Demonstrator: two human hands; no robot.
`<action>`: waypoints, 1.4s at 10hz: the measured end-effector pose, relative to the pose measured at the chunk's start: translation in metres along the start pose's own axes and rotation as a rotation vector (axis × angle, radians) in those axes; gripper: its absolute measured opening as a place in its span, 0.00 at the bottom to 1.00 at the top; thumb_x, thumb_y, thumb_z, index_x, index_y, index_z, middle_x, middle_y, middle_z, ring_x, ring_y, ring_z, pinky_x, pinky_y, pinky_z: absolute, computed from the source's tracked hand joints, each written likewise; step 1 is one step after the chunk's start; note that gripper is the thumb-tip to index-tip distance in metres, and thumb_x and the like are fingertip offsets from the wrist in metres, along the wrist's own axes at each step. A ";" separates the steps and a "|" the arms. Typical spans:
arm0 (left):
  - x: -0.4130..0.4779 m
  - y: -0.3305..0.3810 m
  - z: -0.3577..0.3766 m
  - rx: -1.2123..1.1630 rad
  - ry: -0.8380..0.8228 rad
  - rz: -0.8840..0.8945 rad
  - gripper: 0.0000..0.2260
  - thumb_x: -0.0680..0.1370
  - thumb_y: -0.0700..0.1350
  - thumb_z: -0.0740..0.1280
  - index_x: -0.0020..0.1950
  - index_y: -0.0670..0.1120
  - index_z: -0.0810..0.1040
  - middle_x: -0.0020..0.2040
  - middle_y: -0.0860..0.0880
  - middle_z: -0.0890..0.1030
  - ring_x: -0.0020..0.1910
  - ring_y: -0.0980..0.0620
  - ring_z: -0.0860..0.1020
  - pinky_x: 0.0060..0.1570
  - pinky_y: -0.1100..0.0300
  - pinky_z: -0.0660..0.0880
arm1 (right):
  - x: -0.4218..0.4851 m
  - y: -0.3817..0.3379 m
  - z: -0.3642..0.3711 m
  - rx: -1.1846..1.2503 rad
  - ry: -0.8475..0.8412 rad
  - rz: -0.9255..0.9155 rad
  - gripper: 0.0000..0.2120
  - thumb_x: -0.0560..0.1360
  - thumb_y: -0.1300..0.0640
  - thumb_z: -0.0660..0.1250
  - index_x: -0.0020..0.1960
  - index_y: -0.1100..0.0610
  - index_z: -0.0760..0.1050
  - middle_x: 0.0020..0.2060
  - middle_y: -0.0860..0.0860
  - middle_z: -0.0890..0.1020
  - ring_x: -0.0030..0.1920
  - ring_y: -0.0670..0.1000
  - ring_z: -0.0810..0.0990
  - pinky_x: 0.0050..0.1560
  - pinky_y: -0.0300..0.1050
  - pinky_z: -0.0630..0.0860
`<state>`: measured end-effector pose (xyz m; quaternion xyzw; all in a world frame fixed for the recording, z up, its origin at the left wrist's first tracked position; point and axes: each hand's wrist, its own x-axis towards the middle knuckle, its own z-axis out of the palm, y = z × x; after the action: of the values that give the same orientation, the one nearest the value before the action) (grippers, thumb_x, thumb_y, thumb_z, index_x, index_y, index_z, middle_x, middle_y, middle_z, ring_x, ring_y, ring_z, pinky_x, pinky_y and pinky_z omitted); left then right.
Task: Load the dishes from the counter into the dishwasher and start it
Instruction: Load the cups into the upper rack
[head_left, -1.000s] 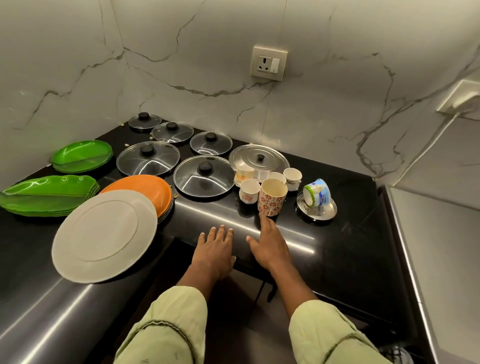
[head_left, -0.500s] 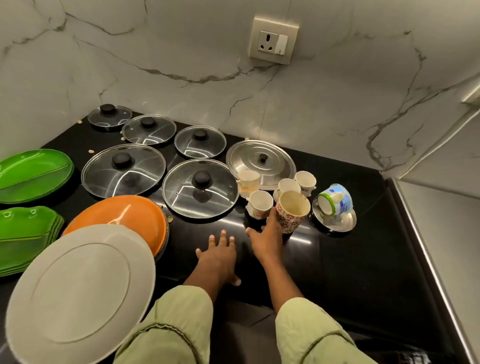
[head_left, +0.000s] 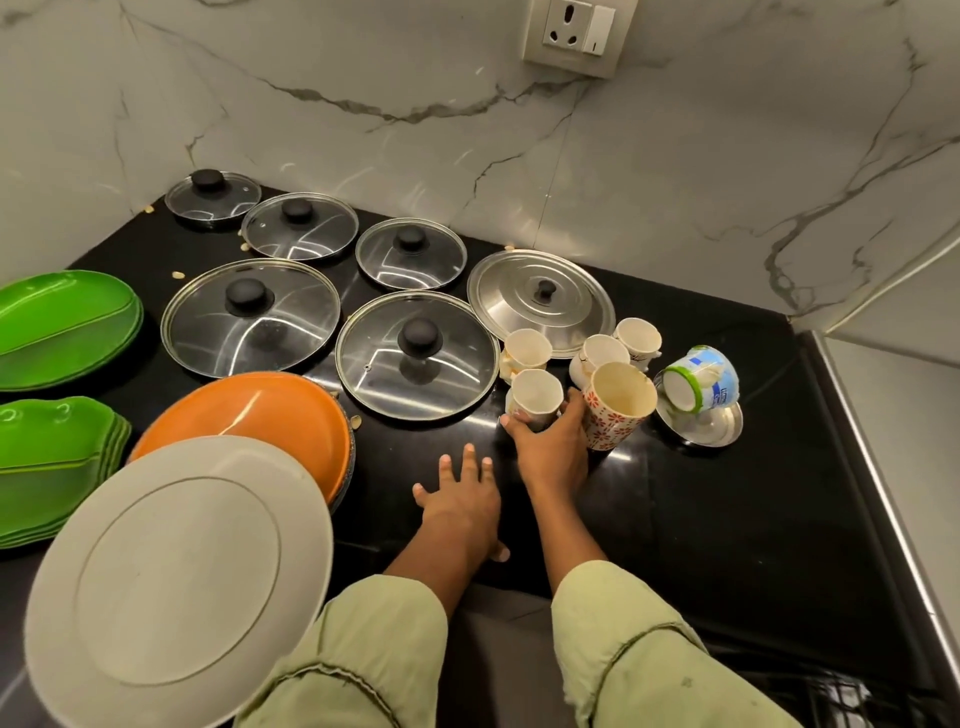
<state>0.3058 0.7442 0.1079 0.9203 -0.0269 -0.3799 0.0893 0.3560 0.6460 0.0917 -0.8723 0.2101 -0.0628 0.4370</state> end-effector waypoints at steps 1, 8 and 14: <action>0.001 0.000 0.001 0.005 -0.003 0.000 0.51 0.75 0.54 0.73 0.80 0.45 0.36 0.80 0.44 0.33 0.78 0.36 0.37 0.73 0.31 0.50 | 0.004 -0.002 0.005 -0.022 0.033 0.020 0.42 0.66 0.46 0.78 0.74 0.51 0.61 0.67 0.52 0.74 0.66 0.57 0.73 0.60 0.52 0.72; -0.008 -0.008 0.007 -0.025 0.139 0.049 0.50 0.74 0.56 0.74 0.82 0.49 0.41 0.81 0.45 0.39 0.79 0.39 0.41 0.74 0.32 0.52 | -0.057 0.049 -0.051 0.147 -0.007 -0.105 0.36 0.64 0.47 0.80 0.66 0.49 0.66 0.60 0.48 0.78 0.59 0.49 0.76 0.54 0.46 0.75; -0.142 0.115 0.154 0.036 0.591 0.066 0.32 0.83 0.55 0.57 0.82 0.50 0.46 0.82 0.46 0.43 0.80 0.46 0.44 0.78 0.45 0.44 | -0.126 0.155 -0.190 0.219 -0.075 -0.266 0.34 0.64 0.52 0.81 0.66 0.54 0.70 0.58 0.50 0.80 0.56 0.51 0.79 0.50 0.41 0.73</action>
<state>0.0988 0.6255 0.1213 0.9911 -0.0364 -0.0918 0.0893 0.1382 0.4769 0.0943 -0.8413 0.0683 -0.1098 0.5249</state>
